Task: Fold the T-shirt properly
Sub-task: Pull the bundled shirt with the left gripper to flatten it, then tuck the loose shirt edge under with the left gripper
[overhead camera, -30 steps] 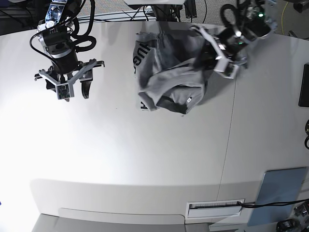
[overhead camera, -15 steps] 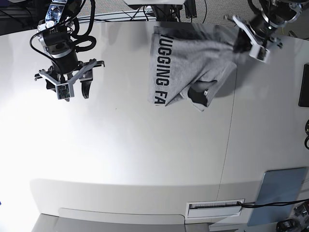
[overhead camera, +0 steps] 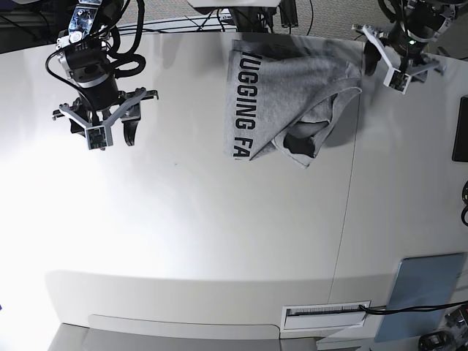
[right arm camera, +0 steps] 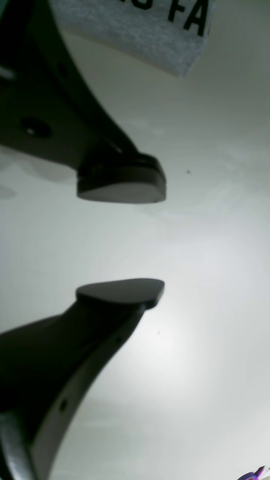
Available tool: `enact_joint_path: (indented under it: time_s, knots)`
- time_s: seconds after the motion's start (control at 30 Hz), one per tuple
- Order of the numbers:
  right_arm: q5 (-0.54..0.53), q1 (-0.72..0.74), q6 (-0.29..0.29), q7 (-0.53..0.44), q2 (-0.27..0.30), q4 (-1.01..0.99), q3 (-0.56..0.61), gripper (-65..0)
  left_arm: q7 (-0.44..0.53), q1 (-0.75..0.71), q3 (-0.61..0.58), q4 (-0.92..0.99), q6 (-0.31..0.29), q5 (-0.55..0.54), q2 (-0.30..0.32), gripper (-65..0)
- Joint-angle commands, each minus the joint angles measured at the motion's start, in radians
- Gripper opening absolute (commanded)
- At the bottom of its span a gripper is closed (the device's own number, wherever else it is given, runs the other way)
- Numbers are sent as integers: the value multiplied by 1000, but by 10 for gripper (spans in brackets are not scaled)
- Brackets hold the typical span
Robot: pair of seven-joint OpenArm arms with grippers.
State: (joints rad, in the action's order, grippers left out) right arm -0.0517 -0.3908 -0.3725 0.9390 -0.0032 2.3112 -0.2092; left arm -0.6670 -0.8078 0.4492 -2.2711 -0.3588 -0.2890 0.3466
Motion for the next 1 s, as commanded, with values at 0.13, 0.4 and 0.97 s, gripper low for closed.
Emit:
enact_joint_path:
  time_s: [0.13,0.4,0.97]
  knots:
    - [-5,3,3,-19,3,17,-2,-332,56,97,5,3,-60,-192,8,-311]
    - [-61,3,3,3,3,17,-2,-332,-107,374,-49,172,-149,-370,8,-313]
    - [-59,3,3,13,3,17,-2,-332,-120,700,-389,488,-19,-96,8,-349]
